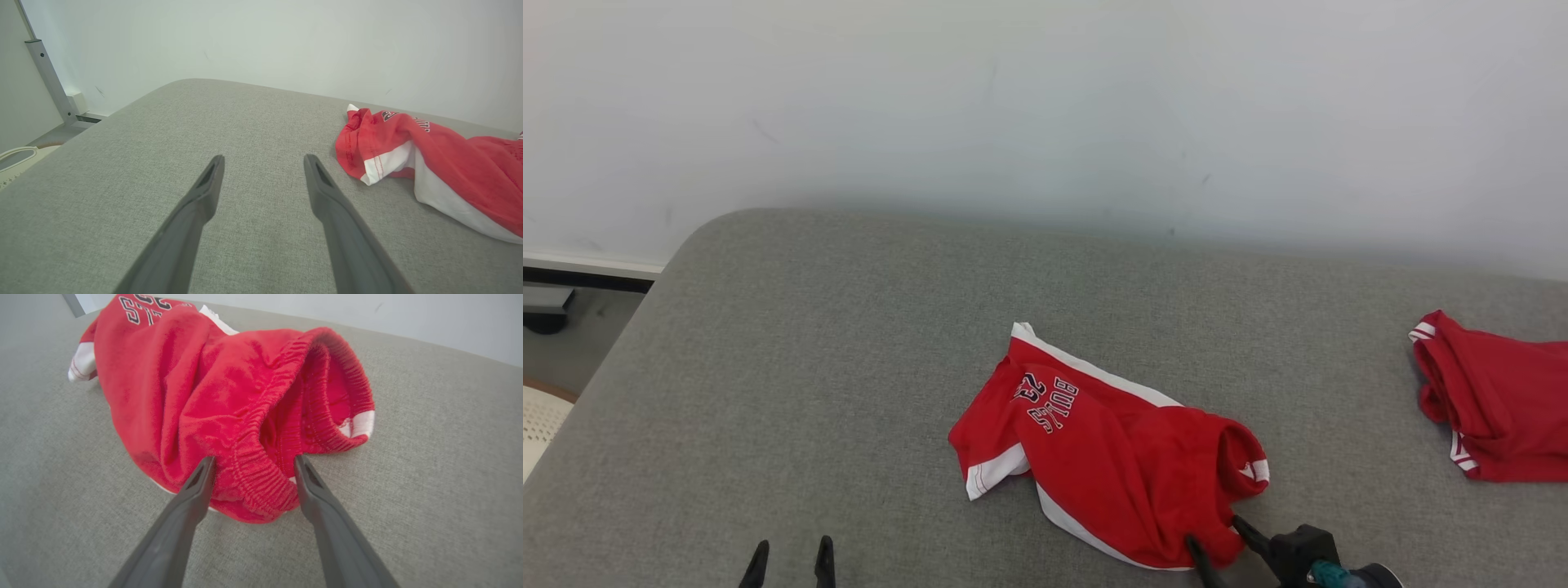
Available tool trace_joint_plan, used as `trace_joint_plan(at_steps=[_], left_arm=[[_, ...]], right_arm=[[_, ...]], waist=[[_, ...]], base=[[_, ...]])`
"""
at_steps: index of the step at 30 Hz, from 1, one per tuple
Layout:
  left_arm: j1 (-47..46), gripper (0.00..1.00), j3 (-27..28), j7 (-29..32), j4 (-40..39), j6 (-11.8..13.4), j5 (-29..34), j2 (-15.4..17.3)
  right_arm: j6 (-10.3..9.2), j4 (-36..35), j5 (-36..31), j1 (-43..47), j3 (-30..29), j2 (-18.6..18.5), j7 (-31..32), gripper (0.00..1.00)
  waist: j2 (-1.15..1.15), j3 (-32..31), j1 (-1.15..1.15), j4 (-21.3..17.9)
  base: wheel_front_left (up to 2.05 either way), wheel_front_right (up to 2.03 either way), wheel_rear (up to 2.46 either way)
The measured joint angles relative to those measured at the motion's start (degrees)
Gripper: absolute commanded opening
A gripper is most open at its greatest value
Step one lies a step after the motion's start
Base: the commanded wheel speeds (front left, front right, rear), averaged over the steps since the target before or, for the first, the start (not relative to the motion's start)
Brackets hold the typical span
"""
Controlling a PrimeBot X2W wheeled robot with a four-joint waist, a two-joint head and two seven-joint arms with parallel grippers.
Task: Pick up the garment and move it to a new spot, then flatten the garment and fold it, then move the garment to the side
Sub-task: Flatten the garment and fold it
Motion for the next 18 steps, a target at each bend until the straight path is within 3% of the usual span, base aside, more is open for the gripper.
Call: trace_joint_plan(at_steps=[1,10,14,18], left_arm=[[0.0,1.00,0.1,0.0,0.3,-0.4,0.3,-0.4],[-1.5,1.00,1.3,0.0,0.8,-1.4,1.9,-1.4],[-2.1,1.00,0.8,0.0,1.3,-1.5,2.5,-1.8],[-3.3,1.00,0.0,0.0,2.1,-1.7,2.7,-2.2]], right_arm=[[0.00,1.0,0.4,-0.6,0.4,0.1,0.1,0.00],[0.00,-3.4,10.9,-3.7,-4.6,0.5,-2.2,0.00],[0.00,-4.5,10.5,-6.5,-6.0,-0.8,-2.2,0.00],[0.00,0.4,9.7,-10.3,-6.4,-0.5,-1.4,0.00]], waist=[[0.00,0.0,0.00,0.2],[0.00,0.2,0.00,0.2],[0.00,0.7,0.00,-0.2],[0.00,1.1,0.00,0.1]], base=[[0.00,0.00,0.00],[0.00,0.00,0.00],[0.00,0.00,0.00],[0.00,0.00,0.00]])
